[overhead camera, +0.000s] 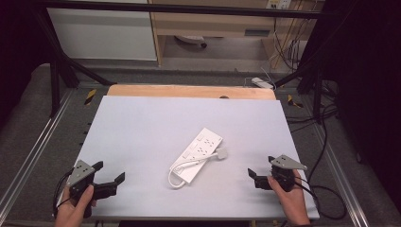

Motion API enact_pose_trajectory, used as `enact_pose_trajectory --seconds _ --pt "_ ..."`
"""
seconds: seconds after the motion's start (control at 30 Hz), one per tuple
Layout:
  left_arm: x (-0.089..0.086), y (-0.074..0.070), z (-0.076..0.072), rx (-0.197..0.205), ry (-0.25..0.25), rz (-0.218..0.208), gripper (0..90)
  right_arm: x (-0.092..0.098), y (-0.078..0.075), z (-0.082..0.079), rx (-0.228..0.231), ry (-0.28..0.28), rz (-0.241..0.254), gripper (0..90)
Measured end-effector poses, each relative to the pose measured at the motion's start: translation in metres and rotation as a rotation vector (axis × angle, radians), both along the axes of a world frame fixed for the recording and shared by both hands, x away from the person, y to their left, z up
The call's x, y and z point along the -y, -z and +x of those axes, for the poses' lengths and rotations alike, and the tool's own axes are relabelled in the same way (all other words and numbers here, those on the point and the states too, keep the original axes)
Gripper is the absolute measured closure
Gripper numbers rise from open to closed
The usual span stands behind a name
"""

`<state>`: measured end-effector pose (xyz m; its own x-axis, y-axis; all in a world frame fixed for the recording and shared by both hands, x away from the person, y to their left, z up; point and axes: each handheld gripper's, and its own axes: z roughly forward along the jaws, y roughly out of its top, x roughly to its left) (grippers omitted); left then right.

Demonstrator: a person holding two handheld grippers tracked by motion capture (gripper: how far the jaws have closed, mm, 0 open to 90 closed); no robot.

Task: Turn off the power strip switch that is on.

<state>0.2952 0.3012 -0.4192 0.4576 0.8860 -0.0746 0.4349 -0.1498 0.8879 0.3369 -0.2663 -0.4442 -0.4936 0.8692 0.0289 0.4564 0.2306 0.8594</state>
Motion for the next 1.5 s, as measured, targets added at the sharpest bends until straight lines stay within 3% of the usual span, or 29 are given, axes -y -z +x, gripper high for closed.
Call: enact_pose_trajectory --seconds 0.37,0.73,1.17,1.5 --pt "0.001 0.001 0.000 -0.008 0.004 0.016 6.5 0.003 -0.005 0.000 0.024 -0.010 0.028 6.2" --pt "0.003 0.002 0.000 -0.015 0.009 0.023 6.5 0.001 -0.011 0.000 -0.012 -0.045 0.069 3.8" --pt "0.004 0.003 0.001 -0.025 0.015 0.028 6.5 -0.013 -0.033 -0.005 0.086 -0.021 0.075 4.3" --pt "0.005 0.004 0.001 -0.030 0.016 0.031 6.5 -0.027 -0.052 -0.002 0.082 -0.008 0.049 4.8"
